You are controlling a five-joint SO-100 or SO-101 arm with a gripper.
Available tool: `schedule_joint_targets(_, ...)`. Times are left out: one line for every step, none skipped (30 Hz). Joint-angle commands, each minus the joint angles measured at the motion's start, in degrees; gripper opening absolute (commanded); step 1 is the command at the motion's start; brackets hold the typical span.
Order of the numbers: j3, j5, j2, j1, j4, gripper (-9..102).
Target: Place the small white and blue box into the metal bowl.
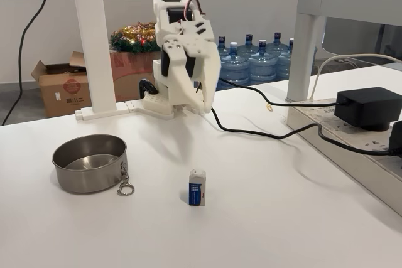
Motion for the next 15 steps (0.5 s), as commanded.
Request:
schedule_joint_targets(3.3,1.8,-5.5,-0.4,-6.2,1)
schedule_joint_targets(3.2,1.8,-6.6,-0.3,-7.6,6)
schedule_joint_targets(3.2,1.8,-7.6,-0.2,-9.0,10)
schedule_joint_targets(3.2,1.8,-8.6,-0.2,-10.3,14)
schedule_joint_targets(3.1,1.8,-9.8,-0.3,-11.6,17)
schedule_joint_targets(3.1,1.8,-11.0,-0.4,-13.1,19)
schedule_joint_targets(3.1,1.8,-12.4,-0.4,-14.9,20)
schedule_joint_targets(3.1,1.8,-13.9,-0.3,-16.7,21)
schedule_joint_targets(3.0,1.8,-15.6,0.0,-18.6,21)
schedule_joint_targets(3.0,1.8,-17.3,0.3,-20.7,22)
schedule_joint_targets(3.0,1.8,-19.1,0.3,-22.5,22)
schedule_joint_targets(3.0,1.8,-20.9,0.4,-24.5,22)
schedule_joint_targets(3.0,1.8,-22.8,0.4,-26.5,22)
schedule_joint_targets(3.0,1.8,-24.8,0.4,-28.7,22)
schedule_joint_targets(3.0,1.8,-27.0,0.4,-30.8,22)
